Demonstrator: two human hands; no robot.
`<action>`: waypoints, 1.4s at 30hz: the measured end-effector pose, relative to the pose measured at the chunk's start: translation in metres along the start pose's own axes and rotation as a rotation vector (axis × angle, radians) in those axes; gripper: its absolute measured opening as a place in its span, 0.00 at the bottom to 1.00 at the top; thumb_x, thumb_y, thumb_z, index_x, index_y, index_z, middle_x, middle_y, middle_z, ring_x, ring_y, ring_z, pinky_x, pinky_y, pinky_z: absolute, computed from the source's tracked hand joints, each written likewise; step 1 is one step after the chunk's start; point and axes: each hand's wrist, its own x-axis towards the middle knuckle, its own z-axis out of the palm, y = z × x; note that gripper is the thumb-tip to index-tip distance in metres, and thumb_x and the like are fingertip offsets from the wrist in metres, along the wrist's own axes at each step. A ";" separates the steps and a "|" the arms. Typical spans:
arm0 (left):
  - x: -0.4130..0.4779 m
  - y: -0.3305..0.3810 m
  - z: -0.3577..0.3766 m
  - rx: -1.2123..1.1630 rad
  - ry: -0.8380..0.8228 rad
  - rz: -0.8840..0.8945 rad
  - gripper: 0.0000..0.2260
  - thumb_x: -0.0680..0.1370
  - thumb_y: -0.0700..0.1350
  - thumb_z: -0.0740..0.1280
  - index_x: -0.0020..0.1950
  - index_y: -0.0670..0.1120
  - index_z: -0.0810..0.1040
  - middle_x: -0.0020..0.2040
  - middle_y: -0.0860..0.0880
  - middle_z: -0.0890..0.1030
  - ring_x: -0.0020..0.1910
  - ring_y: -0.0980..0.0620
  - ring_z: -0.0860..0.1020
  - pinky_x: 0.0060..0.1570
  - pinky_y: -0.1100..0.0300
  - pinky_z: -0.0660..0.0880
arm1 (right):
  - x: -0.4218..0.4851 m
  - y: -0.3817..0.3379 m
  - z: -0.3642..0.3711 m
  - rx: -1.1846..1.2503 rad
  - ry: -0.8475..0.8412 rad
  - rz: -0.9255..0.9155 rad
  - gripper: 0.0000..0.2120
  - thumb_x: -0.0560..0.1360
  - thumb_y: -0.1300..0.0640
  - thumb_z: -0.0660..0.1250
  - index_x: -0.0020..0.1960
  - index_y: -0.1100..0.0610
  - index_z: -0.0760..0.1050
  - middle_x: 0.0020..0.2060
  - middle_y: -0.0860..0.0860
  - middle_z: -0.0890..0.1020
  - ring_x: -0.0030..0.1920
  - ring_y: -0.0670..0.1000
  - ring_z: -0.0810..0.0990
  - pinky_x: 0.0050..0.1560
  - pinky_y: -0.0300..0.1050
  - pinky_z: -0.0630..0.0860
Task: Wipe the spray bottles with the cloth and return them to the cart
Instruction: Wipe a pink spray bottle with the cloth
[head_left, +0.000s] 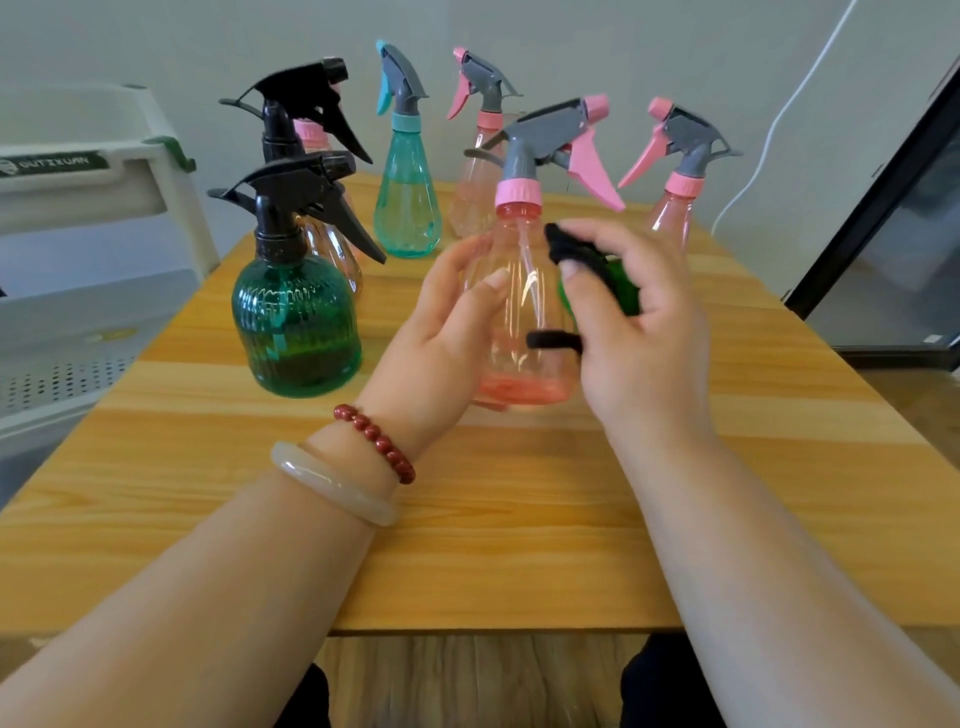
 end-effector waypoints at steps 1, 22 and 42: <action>-0.001 0.000 0.002 -0.016 -0.018 -0.009 0.26 0.72 0.66 0.58 0.69 0.63 0.66 0.61 0.50 0.79 0.57 0.49 0.80 0.55 0.44 0.79 | -0.002 0.000 0.002 0.089 0.017 0.113 0.11 0.76 0.55 0.65 0.55 0.45 0.81 0.53 0.43 0.79 0.59 0.49 0.78 0.58 0.56 0.77; -0.002 -0.001 0.002 -0.380 -0.149 -0.129 0.20 0.79 0.53 0.64 0.71 0.54 0.70 0.61 0.51 0.82 0.60 0.47 0.81 0.54 0.38 0.79 | -0.012 -0.009 -0.003 0.023 -0.007 -0.139 0.15 0.71 0.69 0.65 0.49 0.53 0.81 0.48 0.46 0.77 0.54 0.50 0.78 0.56 0.48 0.75; -0.002 0.005 -0.007 -0.511 -0.060 -0.152 0.20 0.82 0.58 0.56 0.69 0.49 0.71 0.62 0.41 0.80 0.56 0.37 0.81 0.49 0.35 0.79 | -0.017 -0.011 0.001 0.041 -0.067 -0.192 0.15 0.74 0.68 0.65 0.55 0.52 0.79 0.53 0.53 0.78 0.58 0.49 0.76 0.59 0.44 0.74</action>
